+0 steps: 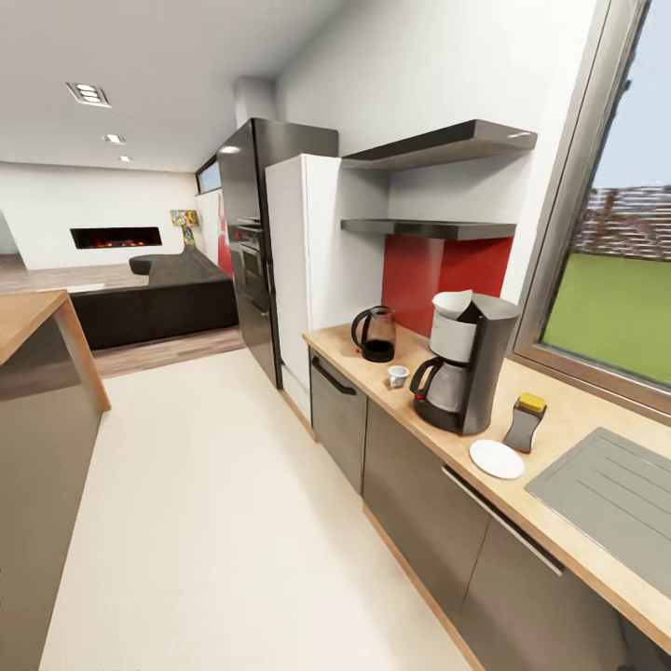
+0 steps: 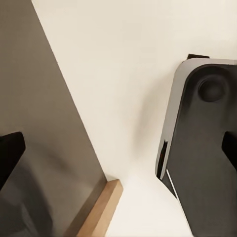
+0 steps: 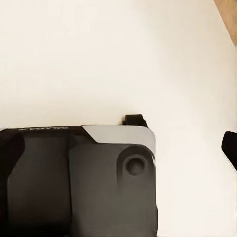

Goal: Set up a coffee station on the kitchen countertop: keep the coffee maker on the countertop, move the bottle of coffee from the kitchen shelf to the counter next to the coffee maker, place a paper coffee filter on top of the coffee maker, put the saucer next to the coffee maker with the coffee cup on the saucer, and place the electric kettle next to the coffee maker.

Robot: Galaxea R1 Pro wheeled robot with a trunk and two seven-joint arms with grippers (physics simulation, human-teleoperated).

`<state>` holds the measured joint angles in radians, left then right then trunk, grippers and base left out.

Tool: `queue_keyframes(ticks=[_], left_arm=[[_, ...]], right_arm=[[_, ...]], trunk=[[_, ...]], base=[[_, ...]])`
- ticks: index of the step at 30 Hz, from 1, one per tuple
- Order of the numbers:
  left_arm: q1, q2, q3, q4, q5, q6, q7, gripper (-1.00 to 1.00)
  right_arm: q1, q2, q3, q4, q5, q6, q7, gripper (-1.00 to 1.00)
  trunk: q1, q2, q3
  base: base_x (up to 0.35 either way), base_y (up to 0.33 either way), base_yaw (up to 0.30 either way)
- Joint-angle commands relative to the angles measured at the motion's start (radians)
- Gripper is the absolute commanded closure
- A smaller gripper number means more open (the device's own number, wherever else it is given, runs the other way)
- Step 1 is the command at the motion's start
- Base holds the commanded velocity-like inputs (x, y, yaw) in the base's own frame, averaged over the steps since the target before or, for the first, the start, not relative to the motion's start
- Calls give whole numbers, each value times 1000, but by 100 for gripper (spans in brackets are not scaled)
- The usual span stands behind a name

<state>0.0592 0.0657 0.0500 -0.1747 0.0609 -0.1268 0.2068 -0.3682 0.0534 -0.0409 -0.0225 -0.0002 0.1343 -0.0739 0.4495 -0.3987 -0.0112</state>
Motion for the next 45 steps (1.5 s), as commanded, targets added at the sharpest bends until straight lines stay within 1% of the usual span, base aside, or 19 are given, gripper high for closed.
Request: queue_keyframes(ticks=[1, 3, 4, 6, 7, 10, 21, 25, 26, 28, 30, 34, 45], left_arm=[[1, -1, 4, -1, 6, -3, -1, -100], [1, -2, 4, 0, 7, -4, -2, -100], [1, -1, 3, 5, 7, -5, -2, -100], [2, 1, 1, 20, 7, -7, -2, -100], [1, 2, 1, 27, 7, -8, -1, -100], [1, 0, 1, 47, 7, -10, -1, -100], [1, -2, 5, 50, 8, -11, -2, -100], [1, -2, 5, 49, 8, -11, -3, -100], [1, -2, 6, 48, 8, -11, -3, -100], [1, -2, 7, 47, 8, -11, -4, -100], [1, -1, 7, 46, 10, -11, -4, -100], [1, -1, 7, 45, 13, -11, -4, -100], [1, -2, 8, 42, 13, -11, -4, -100]], right_arm=[[0, 0, -2, -2, 8, 6, -3, -100], [1, -1, 17, -3, 62, 5, -3, -100], [2, 0, 34, -3, 132, 4, -3, -100], [2, 0, 40, -3, 161, 3, -2, -100], [2, 2, 41, -4, 166, 2, 0, -100], [2, 4, 42, -4, 174, 2, 3, -100], [2, 8, 40, -5, 172, 4, 3, -100], [2, 8, 38, -5, 162, 8, 3, -100], [2, 8, 38, -5, 152, 10, 13, -100], [2, 8, 38, -5, 150, 10, 31, -100], [2, 7, 38, -4, 149, 10, 54, -100], [3, 4, 38, -4, 150, 9, 74, -100], [5, -4, 38, -3, 152, 8, 80, -100]], trunk=[[0, -1, -1], [0, -1, -1], [0, -1, -1], [0, -1, -1], [0, -1, -1], [0, -1, -1], [0, -1, -1], [0, -1, -1], [0, -1, -1], [0, -1, -1], [0, -1, -1], [0, -1, 1], [0, -1, 8]], base=[[0, 0, 14], [0, 0, 8], [0, 0, 2], [0, 0, 1], [0, 0, 0], [0, 0, 0], [0, 0, 0], [0, 0, 0], [0, 0, 0], [0, 0, -38], [0, 0, -162], [34, 19, -233], [218, 191, -273]])
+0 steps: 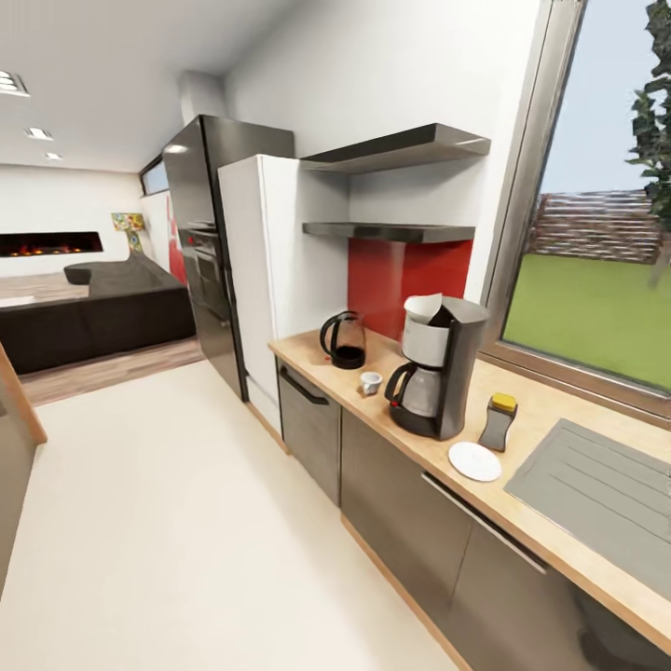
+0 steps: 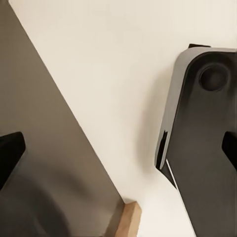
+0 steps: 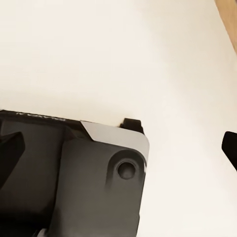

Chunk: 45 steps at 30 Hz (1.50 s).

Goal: Set up a coffee station on the kitchen countertop: keep the coffee maker on the countertop, move the bottle of coffee from the kitchen shelf to the counter next to the coffee maker, place a paper coffee filter on top of the coffee maker, put the saucer next to the coffee maker with the coffee cup on the saucer, and place the electric kettle next to the coffee maker.

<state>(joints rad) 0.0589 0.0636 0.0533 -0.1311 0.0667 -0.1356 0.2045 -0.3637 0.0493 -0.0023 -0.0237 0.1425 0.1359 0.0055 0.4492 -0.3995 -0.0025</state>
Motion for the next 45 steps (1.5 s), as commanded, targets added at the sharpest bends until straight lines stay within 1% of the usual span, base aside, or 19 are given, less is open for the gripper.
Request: queue_keyframes(ticks=[1, 11, 12, 13, 14, 16, 17, 19, 21, 22, 24, 25, 27, 32, 37, 45], left_arm=[[1, 0, 4, -2, 7, -2, -2, -100], [1, 0, 5, -5, 6, -2, -2, -100], [1, 0, 5, -5, 5, -2, -2, -100], [1, 1, 4, -5, 5, -2, -2, -100], [1, 1, 4, -5, 4, -2, -2, -100], [1, 1, 3, -5, 4, -2, -2, -100], [1, 1, 2, -5, 4, -2, -2, -100], [1, 1, 2, -5, 4, -2, -2, -100], [1, 1, 1, -5, 4, -2, -2, -100], [1, 1, 1, -5, 4, -2, -2, -100], [1, 1, 0, -6, 4, -2, -2, -100], [1, 1, 0, -7, 4, -2, -2, -100], [1, 1, 0, -7, 4, -2, -2, -100], [1, 3, 0, -7, 5, -2, -2, -100], [1, 3, -2, -7, 4, -2, -2, -100], [1, 1, -1, -7, 4, -2, -2, -100]], right_arm=[[0, 0, -1, -2, 10, 7, 1, -100], [2, -1, 0, -1, 12, 8, 3, -100], [6, -6, 1, -1, 12, 8, 4, -100], [13, -15, 1, -1, 12, 8, 3, -100], [43, -53, 1, -1, 13, 8, 4, -100], [72, -83, 2, -1, 14, 8, 4, -100], [97, -99, 2, -1, 14, 7, 4, -100], [148, -112, 3, -1, 15, 3, 4, -100], [174, -116, 3, -1, 15, 1, 5, -100], [185, -121, 4, -1, 15, -1, 18, -100], [194, -140, 3, -2, 14, -3, 98, -100], [195, -143, 3, -2, 14, -3, 123, -100], [196, -147, 3, -2, 13, -4, 150, -100], [196, -150, 3, -2, 12, -3, 170, -100], [197, -131, 6, -4, 14, -1, 174, -100], [197, -126, 7, -4, 16, -4, 175, -100]], trunk=[[1, -1, 0], [1, -1, 6], [1, -1, 7], [1, -1, 8], [1, -1, 8], [1, -1, 10], [1, -1, 10], [1, -1, 12], [1, -1, 13], [1, -1, 13], [1, -1, 14], [1, -1, 15], [1, -1, 15], [1, -1, 15], [1, -1, 15], [1, -1, 15]], base=[[268, 232, -281], [272, 234, -283], [273, 234, -283], [273, 234, -283], [273, 234, -283], [273, 234, -284], [273, 234, -283], [273, 234, -283], [273, 234, -283], [273, 234, -285], [273, 234, -289], [273, 234, -291], [273, 234, -293], [273, 236, -275], [220, 273, -48], [174, 298, -3]])
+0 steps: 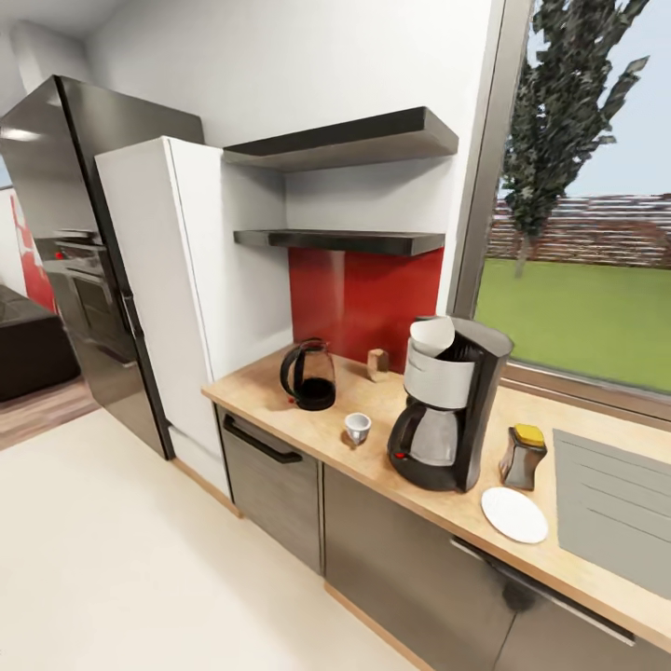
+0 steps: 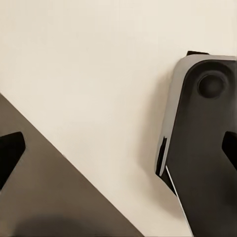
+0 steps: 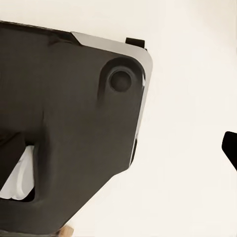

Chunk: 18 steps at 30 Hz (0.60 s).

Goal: Set up a coffee station on the kitchen countertop: keep the coffee maker on the countertop, move the bottle of coffee from the kitchen shelf to the counter next to the coffee maker, place a paper coffee filter on top of the coffee maker, put the saucer next to the coffee maker with the coffee cup on the saucer, and place the electric kettle next to the coffee maker.

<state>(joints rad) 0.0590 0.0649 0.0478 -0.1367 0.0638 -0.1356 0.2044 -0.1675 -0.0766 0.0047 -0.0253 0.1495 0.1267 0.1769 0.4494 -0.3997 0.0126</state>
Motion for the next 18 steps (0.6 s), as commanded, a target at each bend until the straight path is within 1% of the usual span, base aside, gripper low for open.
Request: queue_keyframes(ticks=[1, 18], left_arm=[[1, 0, 4, -1, 7, -2, -2, -100], [1, -1, 5, -3, 7, -2, -2, -100]], right_arm=[[0, 0, 0, -2, 9, 6, 4, -100], [0, -2, -3, -5, 7, 8, -1, -100]], trunk=[[1, 0, 0], [1, 0, 0]], base=[[150, 311, 0], [156, 319, 0]])
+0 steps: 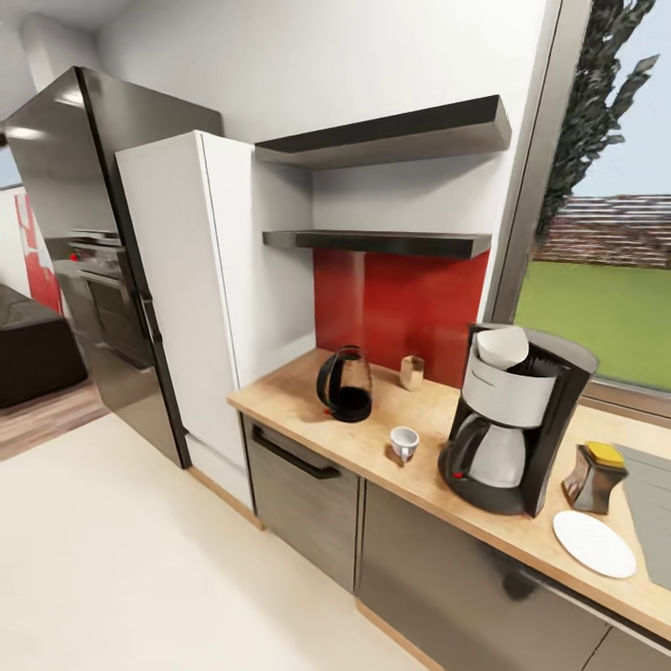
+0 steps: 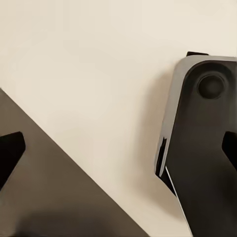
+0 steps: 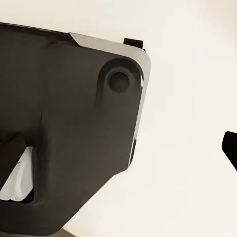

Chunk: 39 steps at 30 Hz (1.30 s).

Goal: Set up a coffee station on the kitchen countertop: keep the coffee maker on the countertop, move the bottle of coffee from the kitchen shelf to the counter next to the coffee maker, place a paper coffee filter on top of the coffee maker, put the saucer next to the coffee maker with the coffee cup on the saucer, and place the electric kettle next to the coffee maker.

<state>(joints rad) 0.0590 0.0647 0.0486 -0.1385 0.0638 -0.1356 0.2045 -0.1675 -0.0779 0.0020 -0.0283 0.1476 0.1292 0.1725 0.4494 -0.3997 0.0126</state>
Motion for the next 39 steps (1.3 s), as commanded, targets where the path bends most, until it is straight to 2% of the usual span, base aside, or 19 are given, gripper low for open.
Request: queue_keyframes(ticks=[1, 9, 39], left_arm=[[1, 0, 4, -1, 6, -2, -2, -100], [1, 0, 5, -1, 7, -2, -2, -100], [1, 0, 7, -1, 7, -2, -2, -100]], right_arm=[[0, 0, -1, -2, 9, 6, 4, -100], [0, -2, -2, -2, 9, 5, 4, -100], [0, -6, -7, -4, 7, 4, 8, -100]], trunk=[[1, 0, 0], [1, 0, 0], [1, 0, 0]], base=[[170, 319, 0], [170, 319, -29], [176, 312, -263]])
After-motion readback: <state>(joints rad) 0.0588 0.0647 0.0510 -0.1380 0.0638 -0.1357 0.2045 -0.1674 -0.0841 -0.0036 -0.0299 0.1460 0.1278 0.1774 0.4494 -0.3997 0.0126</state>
